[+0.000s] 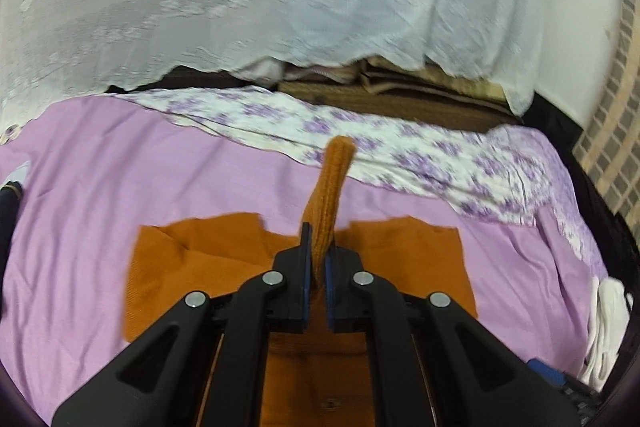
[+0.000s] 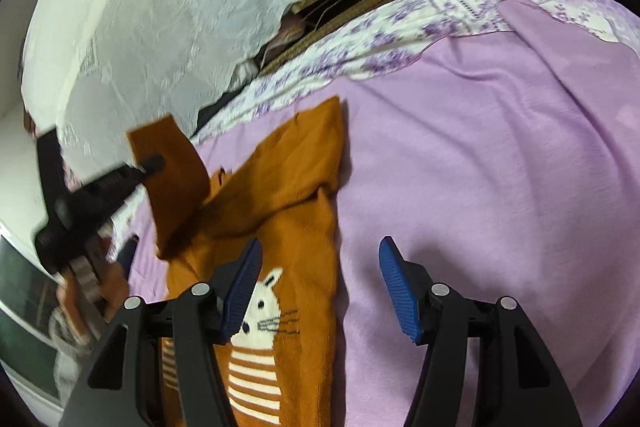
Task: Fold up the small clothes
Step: 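Fold the held sleeve across the cardigan body with the left gripper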
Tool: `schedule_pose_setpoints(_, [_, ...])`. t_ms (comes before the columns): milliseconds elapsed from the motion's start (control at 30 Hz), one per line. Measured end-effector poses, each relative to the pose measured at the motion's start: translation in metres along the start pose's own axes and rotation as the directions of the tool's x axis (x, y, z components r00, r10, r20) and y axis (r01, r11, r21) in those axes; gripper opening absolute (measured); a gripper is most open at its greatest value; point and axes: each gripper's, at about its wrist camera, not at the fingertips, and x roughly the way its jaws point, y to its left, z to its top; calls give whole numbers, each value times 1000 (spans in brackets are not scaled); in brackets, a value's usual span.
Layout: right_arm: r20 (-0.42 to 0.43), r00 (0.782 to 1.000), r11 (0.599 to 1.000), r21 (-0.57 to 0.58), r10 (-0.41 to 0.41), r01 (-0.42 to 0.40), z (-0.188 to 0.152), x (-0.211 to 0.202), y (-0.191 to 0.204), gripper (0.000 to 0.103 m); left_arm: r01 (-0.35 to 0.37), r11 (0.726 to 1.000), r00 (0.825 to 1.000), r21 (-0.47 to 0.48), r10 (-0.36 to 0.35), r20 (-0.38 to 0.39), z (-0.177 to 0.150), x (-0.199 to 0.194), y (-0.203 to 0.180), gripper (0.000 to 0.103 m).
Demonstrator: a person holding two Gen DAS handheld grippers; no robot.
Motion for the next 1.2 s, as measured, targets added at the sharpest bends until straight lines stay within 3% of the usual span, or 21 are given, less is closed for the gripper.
schedule_pose_setpoints(267, [7, 1000, 999, 41, 22, -22, 6, -5, -7, 61, 42, 995, 996, 90, -35, -84, -29, 32, -50, 5])
schedule_pose_setpoints(400, [5, 1000, 998, 57, 26, -26, 7, -5, -9, 61, 52, 992, 992, 113, -38, -119, -45, 45, -64, 12])
schedule_pose_setpoints(500, [4, 1000, 998, 57, 24, -24, 7, -5, -10, 61, 65, 992, 989, 109, -50, -140, -51, 47, -64, 23])
schedule_pose_setpoints(567, [2, 1000, 998, 56, 21, -21, 6, -4, -10, 61, 73, 991, 987, 109, -56, -152, -53, 47, -64, 50])
schedule_pose_setpoints(633, [3, 1000, 998, 55, 18, -18, 7, -4, -11, 61, 67, 992, 989, 110, -51, -137, -54, 41, -62, 68])
schedule_pose_setpoints(767, [13, 1000, 999, 51, 13, -13, 7, -3, -14, 61, 57, 988, 992, 144, -40, -123, -54, 25, -54, 79])
schedule_pose_setpoints(833, [18, 1000, 999, 40, 26, -26, 8, -3, -15, 59, 47, 987, 994, 154, -30, -109, -55, 15, -45, 81])
schedule_pose_setpoints(967, [22, 998, 998, -13, 61, -61, 7, 0, -9, 40, -44, 986, 998, 159, 52, -45, -57, -10, -3, 88])
schedule_pose_setpoints(1200, [-14, 994, 988, -111, 106, -107, 15, 19, 31, 41, -167, 986, 984, -12, 166, -63, -52, -24, 101, 88])
